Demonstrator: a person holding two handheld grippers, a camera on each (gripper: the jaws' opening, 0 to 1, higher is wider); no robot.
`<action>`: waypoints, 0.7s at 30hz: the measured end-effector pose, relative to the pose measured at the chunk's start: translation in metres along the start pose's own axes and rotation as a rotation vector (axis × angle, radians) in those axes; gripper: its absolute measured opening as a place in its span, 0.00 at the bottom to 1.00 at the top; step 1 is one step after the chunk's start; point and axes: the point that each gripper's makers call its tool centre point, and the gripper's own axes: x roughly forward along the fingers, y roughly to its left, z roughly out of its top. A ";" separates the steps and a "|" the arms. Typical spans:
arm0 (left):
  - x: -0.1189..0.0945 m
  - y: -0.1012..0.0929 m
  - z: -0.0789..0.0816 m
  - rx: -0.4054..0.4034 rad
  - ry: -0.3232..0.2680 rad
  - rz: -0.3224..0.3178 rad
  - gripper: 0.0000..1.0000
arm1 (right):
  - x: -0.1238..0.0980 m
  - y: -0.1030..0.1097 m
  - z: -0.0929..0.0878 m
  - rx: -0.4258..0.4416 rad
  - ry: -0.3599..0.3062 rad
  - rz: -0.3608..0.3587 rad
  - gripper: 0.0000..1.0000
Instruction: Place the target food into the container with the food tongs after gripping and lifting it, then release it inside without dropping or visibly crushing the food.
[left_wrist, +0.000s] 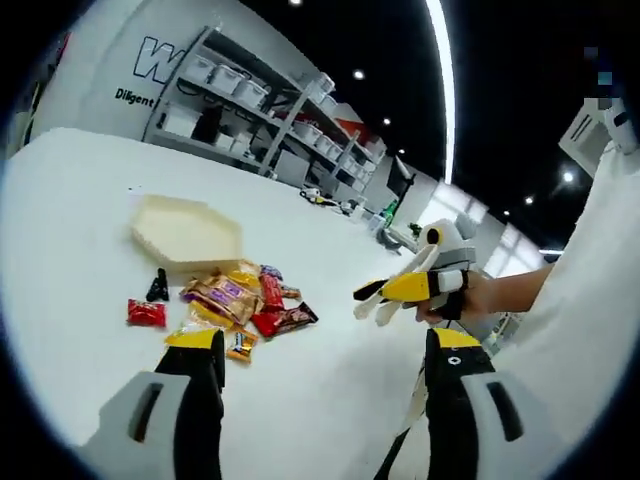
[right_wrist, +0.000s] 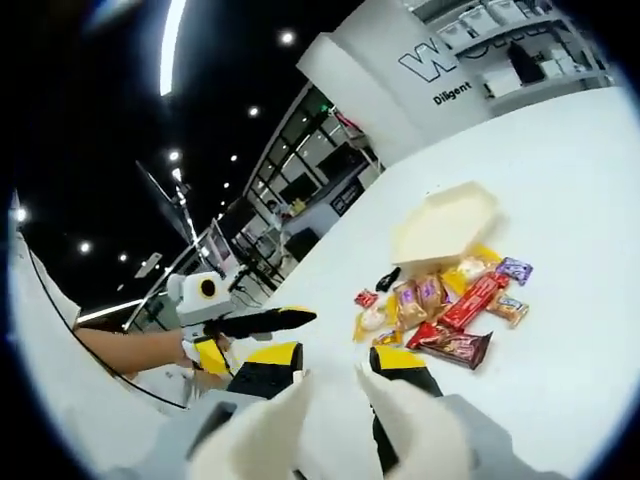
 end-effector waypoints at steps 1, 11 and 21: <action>0.000 -0.002 0.003 0.014 -0.042 0.010 0.81 | 0.000 -0.004 0.001 -0.005 -0.005 -0.018 0.21; -0.006 0.001 0.001 0.054 -0.059 0.124 0.82 | 0.004 -0.015 -0.008 -0.004 0.033 -0.024 0.22; -0.015 0.019 -0.008 0.083 -0.016 0.243 0.92 | 0.008 -0.027 -0.006 -0.044 0.076 -0.049 0.22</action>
